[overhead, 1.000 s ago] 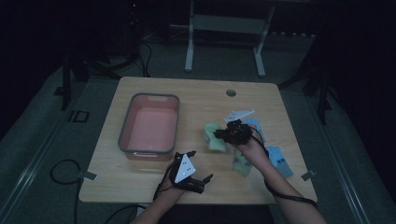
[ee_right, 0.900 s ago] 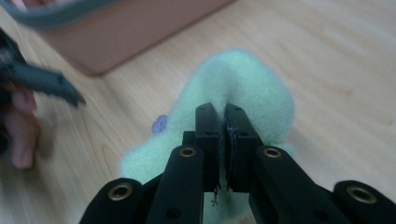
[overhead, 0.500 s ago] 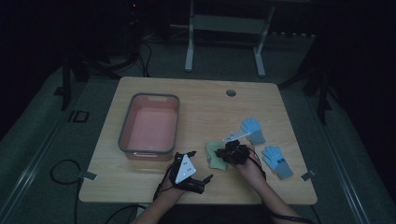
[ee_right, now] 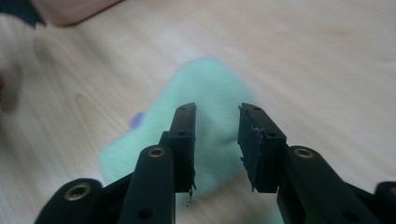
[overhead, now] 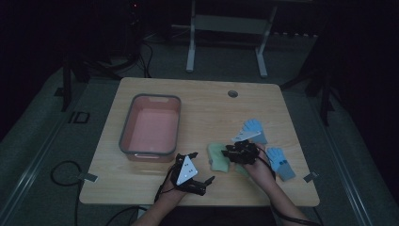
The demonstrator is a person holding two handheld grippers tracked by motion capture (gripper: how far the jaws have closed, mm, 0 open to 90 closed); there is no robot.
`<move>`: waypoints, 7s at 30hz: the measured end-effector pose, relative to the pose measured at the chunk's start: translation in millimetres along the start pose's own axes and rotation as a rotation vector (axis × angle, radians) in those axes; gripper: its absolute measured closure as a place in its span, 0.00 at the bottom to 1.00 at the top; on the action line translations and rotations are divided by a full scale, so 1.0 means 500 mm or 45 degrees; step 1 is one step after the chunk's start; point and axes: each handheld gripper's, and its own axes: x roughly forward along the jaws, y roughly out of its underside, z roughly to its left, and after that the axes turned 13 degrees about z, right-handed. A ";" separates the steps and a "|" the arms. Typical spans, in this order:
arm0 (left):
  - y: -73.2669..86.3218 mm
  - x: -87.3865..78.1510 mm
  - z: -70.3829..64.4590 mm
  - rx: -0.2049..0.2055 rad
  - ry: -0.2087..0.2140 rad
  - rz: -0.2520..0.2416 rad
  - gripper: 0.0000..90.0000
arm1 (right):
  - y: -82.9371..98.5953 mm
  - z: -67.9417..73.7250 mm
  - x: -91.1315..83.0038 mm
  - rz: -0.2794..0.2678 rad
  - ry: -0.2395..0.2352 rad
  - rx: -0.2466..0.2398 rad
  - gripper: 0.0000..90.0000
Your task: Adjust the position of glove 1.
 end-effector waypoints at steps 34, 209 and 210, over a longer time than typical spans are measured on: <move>-0.001 0.001 0.000 0.002 -0.006 0.006 0.00 | 0.117 -0.108 -0.061 0.046 -0.030 0.095 0.96; -0.181 0.036 0.050 0.563 0.100 0.470 0.80 | -0.125 -0.079 -0.016 0.043 -0.449 0.046 0.78; -0.186 0.032 0.055 0.567 0.097 0.472 0.80 | -0.129 -0.078 -0.019 0.035 -0.443 0.043 0.78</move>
